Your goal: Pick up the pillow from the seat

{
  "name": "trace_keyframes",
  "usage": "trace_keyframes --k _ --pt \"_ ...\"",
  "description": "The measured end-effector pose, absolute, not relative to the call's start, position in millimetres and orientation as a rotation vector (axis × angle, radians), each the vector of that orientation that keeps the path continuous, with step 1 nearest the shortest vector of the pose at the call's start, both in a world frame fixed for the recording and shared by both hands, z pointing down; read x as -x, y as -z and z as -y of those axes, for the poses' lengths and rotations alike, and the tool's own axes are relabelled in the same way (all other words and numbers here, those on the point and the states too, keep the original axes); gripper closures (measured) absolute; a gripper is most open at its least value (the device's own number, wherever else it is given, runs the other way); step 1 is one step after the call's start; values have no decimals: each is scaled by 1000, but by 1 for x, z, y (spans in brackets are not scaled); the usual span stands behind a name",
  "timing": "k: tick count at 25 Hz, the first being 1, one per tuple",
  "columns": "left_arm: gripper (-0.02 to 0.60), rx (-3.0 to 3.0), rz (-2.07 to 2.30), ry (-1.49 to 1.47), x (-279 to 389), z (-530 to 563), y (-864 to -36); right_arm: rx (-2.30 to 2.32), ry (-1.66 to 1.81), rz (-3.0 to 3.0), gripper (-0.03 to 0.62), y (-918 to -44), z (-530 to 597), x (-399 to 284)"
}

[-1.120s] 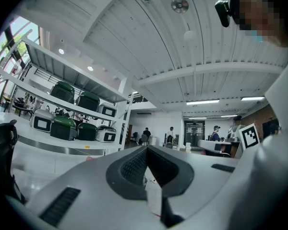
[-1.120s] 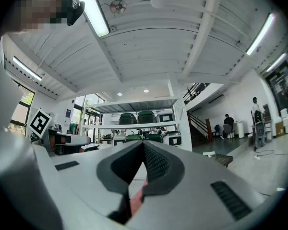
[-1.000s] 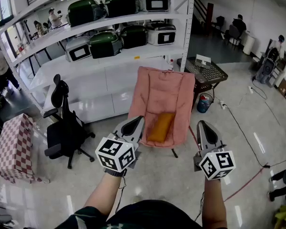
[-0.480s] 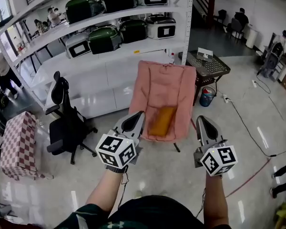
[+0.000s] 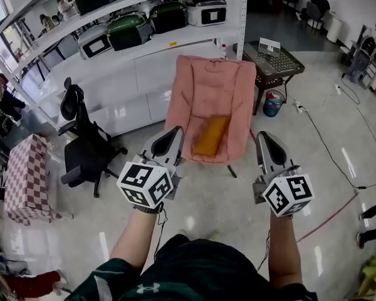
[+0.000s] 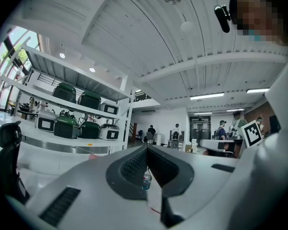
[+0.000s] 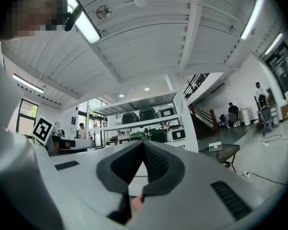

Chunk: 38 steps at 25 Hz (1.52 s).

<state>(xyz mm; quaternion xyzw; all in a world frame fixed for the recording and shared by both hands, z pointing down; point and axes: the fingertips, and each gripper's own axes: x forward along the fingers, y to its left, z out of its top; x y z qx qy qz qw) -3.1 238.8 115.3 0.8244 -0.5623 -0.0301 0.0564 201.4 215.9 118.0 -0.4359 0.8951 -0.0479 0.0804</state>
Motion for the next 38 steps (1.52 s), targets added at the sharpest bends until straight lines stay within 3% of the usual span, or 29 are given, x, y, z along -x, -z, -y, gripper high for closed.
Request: trace_keyframes --k 12,23,38 --pt "577 -2470 1722 30 -4 -220 -145 1253 253 -2693 591 -148 -193 -200" --pt "577 -2483 1589 25 33 -130 -196 1337 302 -2691 592 -176 -118 -151" --pt "577 -2539 1349 -208 73 -5 -355 1465 392 -2681 592 -237 -6 -63"
